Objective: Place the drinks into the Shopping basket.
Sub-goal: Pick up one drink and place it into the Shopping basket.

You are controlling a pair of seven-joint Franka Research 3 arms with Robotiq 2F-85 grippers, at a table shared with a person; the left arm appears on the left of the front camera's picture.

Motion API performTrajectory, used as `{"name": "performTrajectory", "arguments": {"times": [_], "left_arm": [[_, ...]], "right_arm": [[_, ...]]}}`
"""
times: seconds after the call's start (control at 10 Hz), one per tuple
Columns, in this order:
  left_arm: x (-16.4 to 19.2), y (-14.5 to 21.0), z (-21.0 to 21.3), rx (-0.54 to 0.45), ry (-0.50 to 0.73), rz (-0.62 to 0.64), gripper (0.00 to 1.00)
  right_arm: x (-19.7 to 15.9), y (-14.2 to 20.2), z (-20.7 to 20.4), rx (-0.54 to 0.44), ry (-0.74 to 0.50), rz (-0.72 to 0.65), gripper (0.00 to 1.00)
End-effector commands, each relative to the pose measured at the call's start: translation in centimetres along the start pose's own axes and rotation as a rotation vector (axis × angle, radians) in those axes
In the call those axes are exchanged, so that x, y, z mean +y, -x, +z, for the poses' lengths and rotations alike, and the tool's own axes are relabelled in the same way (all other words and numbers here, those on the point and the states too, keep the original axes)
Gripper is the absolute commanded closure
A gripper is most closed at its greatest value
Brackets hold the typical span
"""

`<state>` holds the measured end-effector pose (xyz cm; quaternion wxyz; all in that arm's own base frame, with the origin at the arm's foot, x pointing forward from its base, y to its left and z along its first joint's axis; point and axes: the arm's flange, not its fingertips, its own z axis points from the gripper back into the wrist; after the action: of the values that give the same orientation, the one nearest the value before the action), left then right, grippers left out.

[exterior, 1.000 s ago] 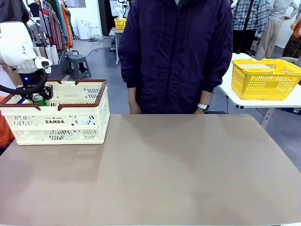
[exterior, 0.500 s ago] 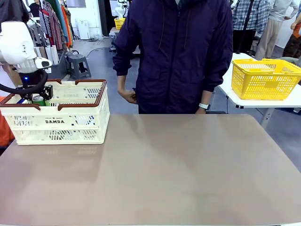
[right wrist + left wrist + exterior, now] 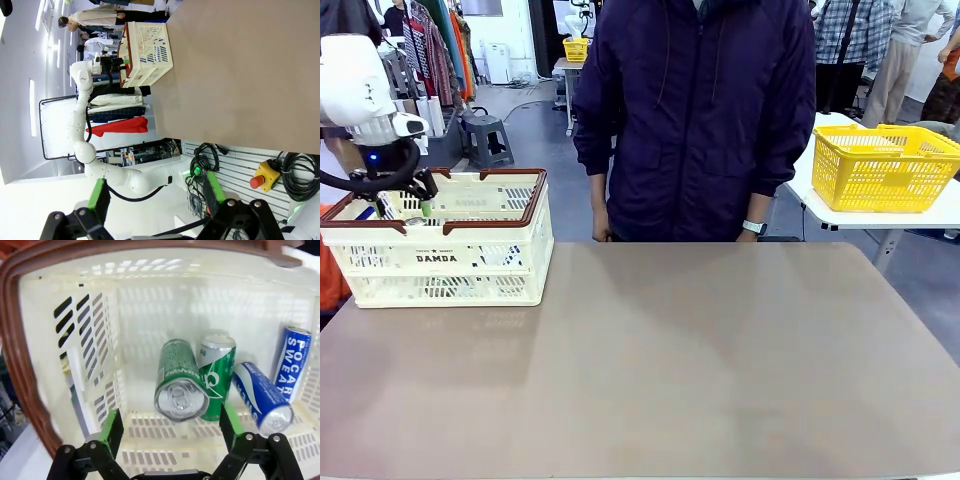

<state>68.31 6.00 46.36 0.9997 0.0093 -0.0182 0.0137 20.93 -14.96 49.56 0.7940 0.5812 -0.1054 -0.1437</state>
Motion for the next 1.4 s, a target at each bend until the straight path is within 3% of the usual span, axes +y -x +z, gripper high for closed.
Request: {"name": "performTrajectory", "arguments": {"times": [0.0,0.1,0.2,0.4,0.5,0.7,0.8,0.9,1.1,1.2,1.3], "left_arm": [[-0.2,2.7,3.0,-0.036,0.068,-0.008,0.00],[-0.4,5.4,6.0,-0.034,0.184,-0.003,0.00],[-0.2,7.6,8.7,-0.118,0.363,0.029,0.00],[0.9,14.5,11.9,-0.044,0.743,0.038,0.00],[1.9,18.4,11.3,-0.018,0.851,0.073,0.00],[4.1,25.4,7.6,0.102,1.087,-0.041,0.00],[5.8,28.2,5.1,0.118,1.254,-0.061,0.00],[7.2,30.2,3.1,0.071,1.377,-0.070,0.00],[9.2,31.7,-0.9,-0.032,1.433,-0.066,0.00],[7.3,31.9,2.0,0.048,1.363,-0.077,0.00],[7.3,31.9,2.0,0.048,1.363,-0.077,0.00]], "right_arm": [[0.3,-0.1,0.2,0.001,-0.019,0.015,0.00],[0.3,-0.1,0.2,0.001,-0.019,0.015,0.00],[0.3,-0.1,0.2,0.001,-0.019,0.015,0.00],[0.3,-0.1,0.2,0.001,-0.019,0.015,0.00],[0.3,-0.1,0.2,0.001,-0.019,0.015,0.00],[0.3,-0.1,0.2,0.001,-0.019,0.015,0.00],[0.3,-0.1,0.2,0.001,-0.019,0.015,0.00],[0.3,-0.1,0.2,0.001,-0.019,0.015,0.00],[0.3,-0.1,0.2,0.001,-0.019,0.015,0.00],[0.3,-0.1,0.2,0.001,-0.019,0.015,0.00],[0.3,-0.1,0.2,0.001,-0.019,0.015,0.00]]}}
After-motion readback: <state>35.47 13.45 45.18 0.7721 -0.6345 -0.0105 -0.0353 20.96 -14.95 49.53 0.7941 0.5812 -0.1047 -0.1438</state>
